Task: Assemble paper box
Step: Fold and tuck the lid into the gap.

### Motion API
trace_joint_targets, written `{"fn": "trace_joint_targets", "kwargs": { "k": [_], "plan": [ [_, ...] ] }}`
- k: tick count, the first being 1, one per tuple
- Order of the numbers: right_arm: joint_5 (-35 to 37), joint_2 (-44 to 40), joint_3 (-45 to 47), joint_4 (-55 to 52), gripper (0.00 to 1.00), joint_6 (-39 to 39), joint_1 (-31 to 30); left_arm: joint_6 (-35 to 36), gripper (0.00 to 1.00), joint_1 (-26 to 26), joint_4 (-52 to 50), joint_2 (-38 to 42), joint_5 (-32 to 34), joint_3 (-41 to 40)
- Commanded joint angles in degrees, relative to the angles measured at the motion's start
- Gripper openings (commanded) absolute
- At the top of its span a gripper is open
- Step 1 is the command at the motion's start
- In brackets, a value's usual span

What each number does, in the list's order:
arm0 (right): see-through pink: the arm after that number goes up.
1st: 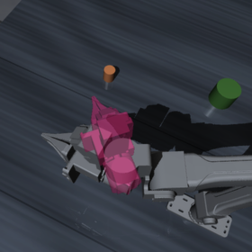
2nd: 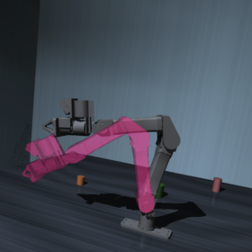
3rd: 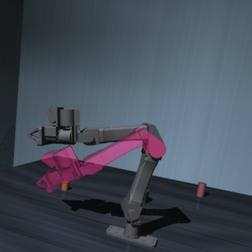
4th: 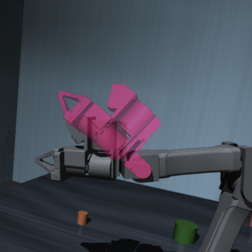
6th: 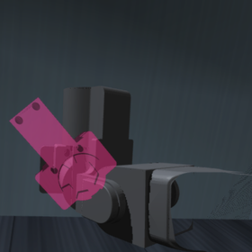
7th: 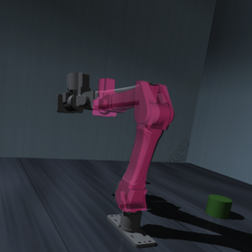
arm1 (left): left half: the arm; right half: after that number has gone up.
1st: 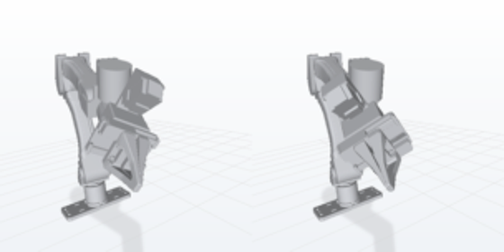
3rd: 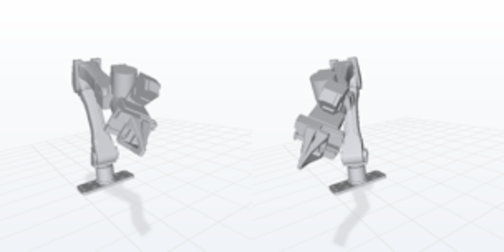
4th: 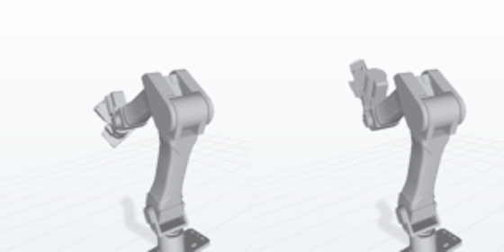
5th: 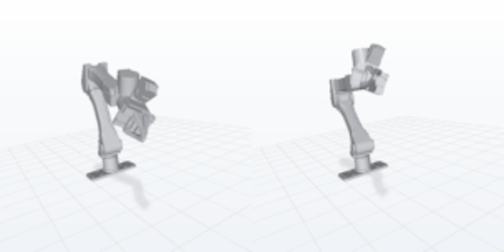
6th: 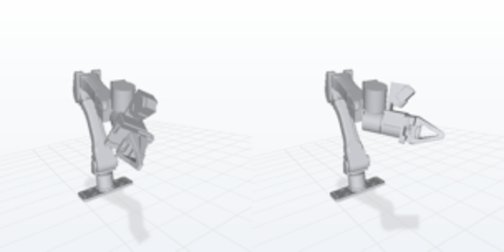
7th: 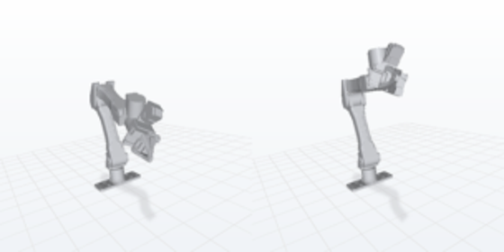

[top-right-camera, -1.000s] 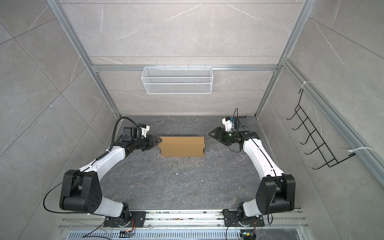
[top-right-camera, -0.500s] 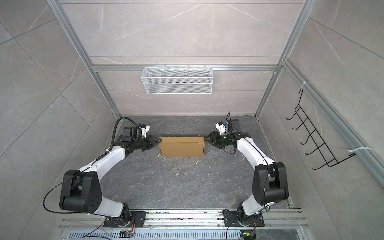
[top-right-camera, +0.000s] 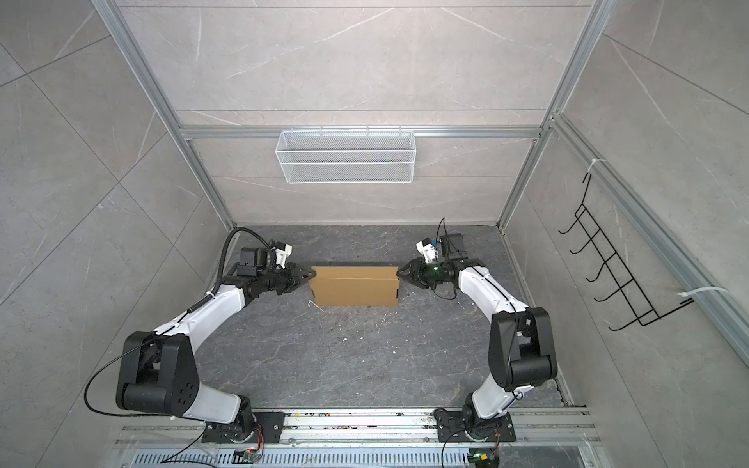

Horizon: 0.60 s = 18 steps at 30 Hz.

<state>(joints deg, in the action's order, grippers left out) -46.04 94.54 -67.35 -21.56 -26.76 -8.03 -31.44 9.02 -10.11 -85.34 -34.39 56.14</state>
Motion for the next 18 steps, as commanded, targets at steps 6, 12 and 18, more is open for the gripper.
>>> {"fn": "trace_joint_targets", "kwargs": {
  "k": [6, 12, 18],
  "plan": [
    [7.60, 3.61, 0.14, -6.04, 0.32, 5.44, -0.59, 2.50, 0.34, 0.38, -9.93, -3.82, 7.04, -4.35],
    [4.02, 2.13, -0.95, -4.35, 0.37, 3.55, -0.69, 3.14, 0.33, 0.39, -10.93, -3.46, 7.66, -3.64],
    [-3.66, 0.06, -2.13, 2.54, 0.55, -3.90, -0.76, 3.21, 0.32, 0.38, -11.25, -2.99, 7.75, -3.13]
  ]
}}
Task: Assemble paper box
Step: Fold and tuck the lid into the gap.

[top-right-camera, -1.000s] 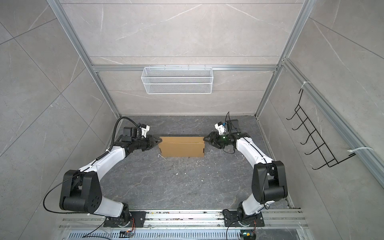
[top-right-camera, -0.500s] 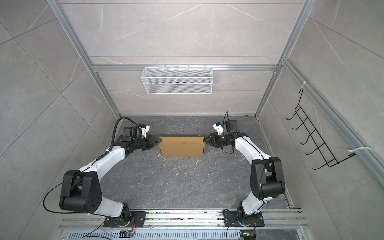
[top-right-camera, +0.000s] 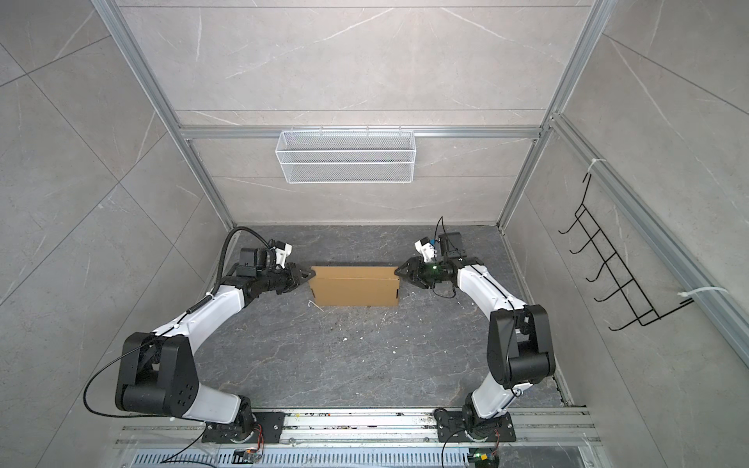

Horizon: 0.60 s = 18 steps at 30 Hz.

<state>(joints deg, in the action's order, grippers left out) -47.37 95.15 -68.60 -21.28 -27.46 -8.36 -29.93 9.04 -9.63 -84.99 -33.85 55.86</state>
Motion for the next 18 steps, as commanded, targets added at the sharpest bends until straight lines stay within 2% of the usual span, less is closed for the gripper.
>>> {"fn": "trace_joint_targets", "kwargs": {
  "k": [1, 7, 10, 14, 18],
  "plan": [
    [-1.88, -0.35, -1.42, 1.61, 0.56, -2.71, -0.43, 1.63, 0.32, 0.36, -11.58, -3.40, 7.20, -3.01],
    [0.82, 0.93, -1.70, -1.85, 0.55, 0.62, -1.35, 1.39, 0.32, 0.37, -11.07, -3.37, 7.04, -3.46],
    [3.61, 1.70, -1.56, -4.33, 0.50, 3.09, -2.09, 1.40, 0.32, 0.37, -10.93, -3.26, 7.04, -3.64],
    [8.61, 3.63, -1.51, -7.14, 0.37, 5.39, -2.10, 1.75, 0.30, 0.37, -10.35, -3.77, 7.08, -4.15],
    [9.50, 3.89, -1.81, -7.77, 0.33, 6.37, -2.32, 2.12, 0.25, 0.32, -10.30, -4.44, 7.07, -4.35]
  ]
}}
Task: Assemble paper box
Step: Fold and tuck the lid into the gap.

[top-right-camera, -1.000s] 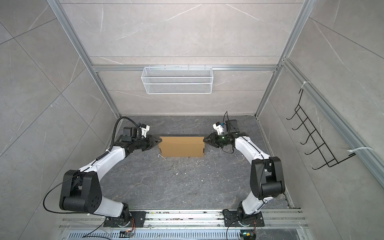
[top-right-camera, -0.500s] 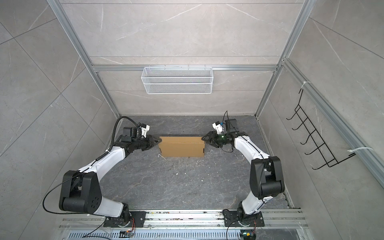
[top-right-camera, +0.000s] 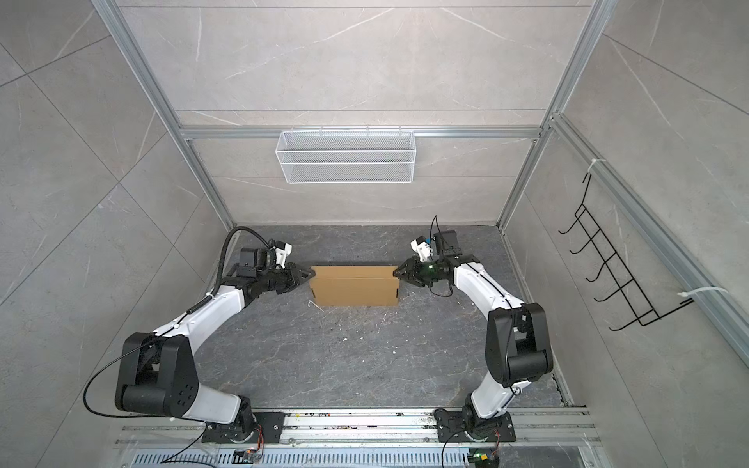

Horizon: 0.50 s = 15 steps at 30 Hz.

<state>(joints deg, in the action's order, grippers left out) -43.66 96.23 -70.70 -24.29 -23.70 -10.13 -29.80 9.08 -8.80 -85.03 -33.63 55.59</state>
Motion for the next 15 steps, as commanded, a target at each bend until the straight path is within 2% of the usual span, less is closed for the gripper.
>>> {"fn": "trace_joint_targets", "kwargs": {
  "k": [1, 7, 11, 15],
  "plan": [
    [4.35, 2.43, 0.23, -4.29, 0.33, 2.34, -0.57, 1.87, 0.25, 0.32, -10.99, -4.44, 6.54, -3.99],
    [-6.51, -0.69, 0.71, 4.32, 0.41, -5.02, -0.50, 0.63, 0.24, 0.37, -11.06, -3.11, 4.98, -2.58],
    [-4.10, 0.12, -0.78, 1.01, 0.39, -2.79, -0.82, 1.14, 0.23, 0.37, -11.24, -3.42, 5.06, -2.42],
    [-1.00, 1.48, -0.21, -1.64, 0.31, -0.46, -1.51, 0.80, 0.18, 0.34, -10.01, -4.32, 4.67, -3.24]
  ]
}}
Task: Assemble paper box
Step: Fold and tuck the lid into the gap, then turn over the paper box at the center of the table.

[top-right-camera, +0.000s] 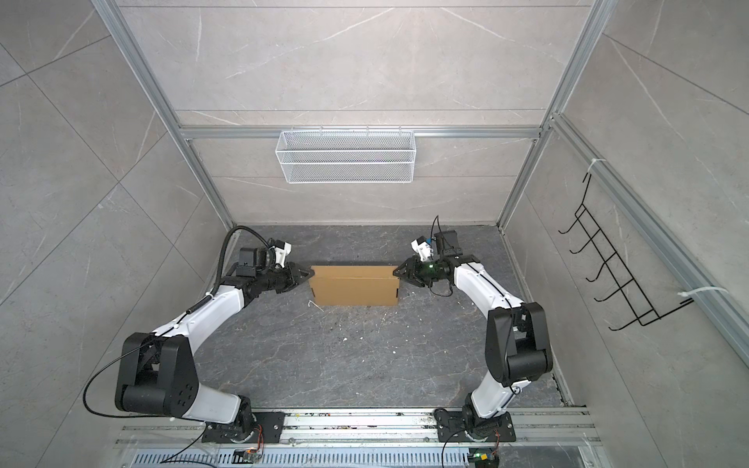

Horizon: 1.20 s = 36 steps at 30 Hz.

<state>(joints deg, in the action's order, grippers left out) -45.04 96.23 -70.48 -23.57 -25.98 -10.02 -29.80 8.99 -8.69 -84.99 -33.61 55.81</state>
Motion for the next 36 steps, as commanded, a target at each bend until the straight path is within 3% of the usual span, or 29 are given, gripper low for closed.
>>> {"fn": "trace_joint_targets", "kwargs": {
  "k": [1, 5, 10, 14, 24, 36],
  "plan": [
    [0.95, 1.66, -0.11, -2.53, 0.29, 2.13, -1.75, 0.62, 0.17, 0.50, -9.63, -4.48, 4.45, -3.68],
    [1.63, 1.95, 0.36, -2.86, 0.24, 2.60, -1.85, 0.59, 0.16, 0.44, -9.54, -4.36, 4.10, -3.67],
    [1.09, 0.65, -1.81, -4.26, 0.39, 3.03, -1.80, 1.87, 0.21, 0.41, -13.11, -1.49, 4.64, -1.85],
    [1.50, -0.44, -1.66, -4.99, 0.44, 2.80, -1.84, 1.88, 0.27, 0.41, -14.08, 0.76, 4.65, -2.30],
    [2.23, -4.46, 4.55, -3.37, 0.45, 2.07, -2.90, 0.38, 0.30, 0.46, -12.14, 4.36, 3.63, -6.14],
    [2.03, -2.72, 1.61, -3.37, 0.45, 1.59, -2.94, -0.04, 0.32, 0.54, -11.79, 2.20, 3.28, -1.85]
  ]
}}
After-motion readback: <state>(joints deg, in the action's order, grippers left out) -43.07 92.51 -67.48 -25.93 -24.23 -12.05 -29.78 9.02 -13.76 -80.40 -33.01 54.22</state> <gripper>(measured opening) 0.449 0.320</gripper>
